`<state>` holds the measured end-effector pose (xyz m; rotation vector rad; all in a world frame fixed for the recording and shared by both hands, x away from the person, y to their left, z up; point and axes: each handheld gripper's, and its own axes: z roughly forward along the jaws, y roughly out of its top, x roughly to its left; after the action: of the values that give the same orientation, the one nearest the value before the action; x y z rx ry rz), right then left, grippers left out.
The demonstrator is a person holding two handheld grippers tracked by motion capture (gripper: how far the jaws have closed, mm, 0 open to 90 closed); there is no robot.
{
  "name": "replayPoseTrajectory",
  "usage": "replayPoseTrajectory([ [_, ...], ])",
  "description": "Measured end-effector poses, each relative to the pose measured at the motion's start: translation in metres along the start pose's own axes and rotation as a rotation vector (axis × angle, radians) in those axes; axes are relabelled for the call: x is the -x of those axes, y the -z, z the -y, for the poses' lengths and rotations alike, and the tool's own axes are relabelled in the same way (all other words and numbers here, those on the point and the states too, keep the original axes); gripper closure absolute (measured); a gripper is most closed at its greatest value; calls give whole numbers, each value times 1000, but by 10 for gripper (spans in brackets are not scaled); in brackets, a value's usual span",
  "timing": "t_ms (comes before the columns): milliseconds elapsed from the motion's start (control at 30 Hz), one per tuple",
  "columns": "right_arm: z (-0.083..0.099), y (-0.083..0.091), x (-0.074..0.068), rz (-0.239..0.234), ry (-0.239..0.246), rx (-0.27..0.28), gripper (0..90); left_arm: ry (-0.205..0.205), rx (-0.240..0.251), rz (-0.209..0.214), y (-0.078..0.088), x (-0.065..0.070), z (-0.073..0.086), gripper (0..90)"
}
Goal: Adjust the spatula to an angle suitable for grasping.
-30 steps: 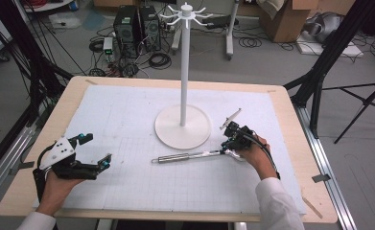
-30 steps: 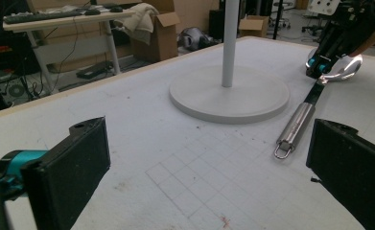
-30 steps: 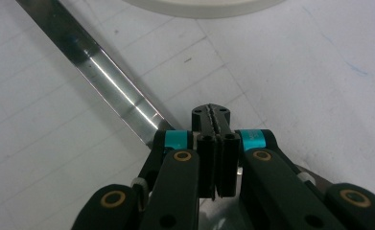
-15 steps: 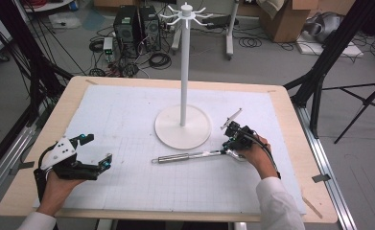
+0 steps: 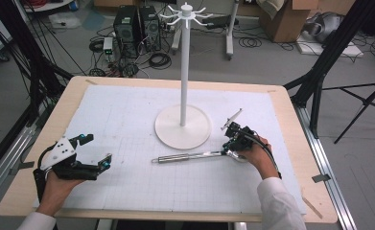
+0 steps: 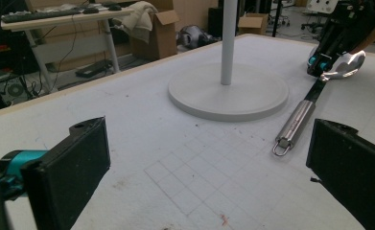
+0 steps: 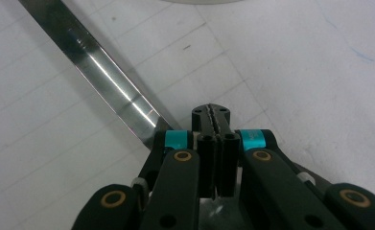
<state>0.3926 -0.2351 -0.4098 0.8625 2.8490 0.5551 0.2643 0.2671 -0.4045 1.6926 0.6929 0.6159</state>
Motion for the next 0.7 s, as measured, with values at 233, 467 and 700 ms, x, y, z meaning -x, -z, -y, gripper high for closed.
replayPoseTrajectory([
  [233, 2, 2, -4, -13, 15, -25, 899, -1, -2, -2, 0, 0, 0, 17],
  [467, 5, 4, -8, -36, 30, -40, 900, -4, 0, -1, 1, 1, 0, 17],
  [700, 7, 6, -13, -48, 73, -63, 900, -7, -2, -2, 2, 1, -1, 17],
])
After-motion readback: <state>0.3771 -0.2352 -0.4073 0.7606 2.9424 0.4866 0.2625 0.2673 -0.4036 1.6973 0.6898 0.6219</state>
